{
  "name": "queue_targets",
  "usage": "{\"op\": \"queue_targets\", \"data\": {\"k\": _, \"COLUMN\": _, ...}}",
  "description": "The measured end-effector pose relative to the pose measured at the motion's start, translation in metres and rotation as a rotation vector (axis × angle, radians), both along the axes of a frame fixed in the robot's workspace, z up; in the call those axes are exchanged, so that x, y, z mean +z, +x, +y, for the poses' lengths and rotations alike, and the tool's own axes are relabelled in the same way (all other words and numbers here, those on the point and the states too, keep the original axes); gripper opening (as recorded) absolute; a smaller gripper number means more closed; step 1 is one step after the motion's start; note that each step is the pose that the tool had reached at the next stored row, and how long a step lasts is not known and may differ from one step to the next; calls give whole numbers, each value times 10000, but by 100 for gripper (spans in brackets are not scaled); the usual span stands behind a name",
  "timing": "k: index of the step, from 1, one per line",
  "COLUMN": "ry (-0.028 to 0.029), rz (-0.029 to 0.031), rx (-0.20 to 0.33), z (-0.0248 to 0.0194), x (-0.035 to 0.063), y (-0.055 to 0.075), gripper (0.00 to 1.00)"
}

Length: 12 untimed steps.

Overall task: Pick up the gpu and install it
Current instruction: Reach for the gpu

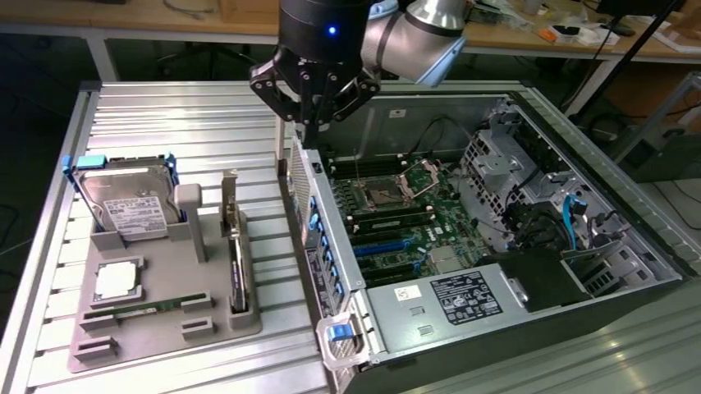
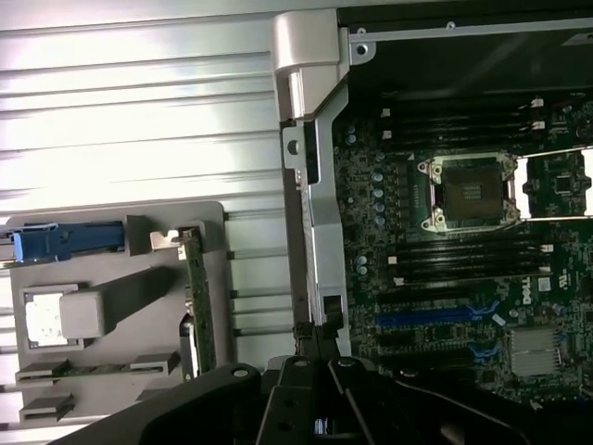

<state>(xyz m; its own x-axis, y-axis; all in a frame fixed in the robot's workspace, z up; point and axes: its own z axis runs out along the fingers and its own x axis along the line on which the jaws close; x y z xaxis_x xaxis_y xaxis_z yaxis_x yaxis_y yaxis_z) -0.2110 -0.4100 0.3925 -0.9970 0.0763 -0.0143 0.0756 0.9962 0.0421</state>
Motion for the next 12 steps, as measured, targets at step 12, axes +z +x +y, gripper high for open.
{"op": "queue_targets", "data": {"k": 12, "ry": 0, "rz": 0, "rx": 0, "z": -87, "x": -1, "y": -250, "gripper": 11}}
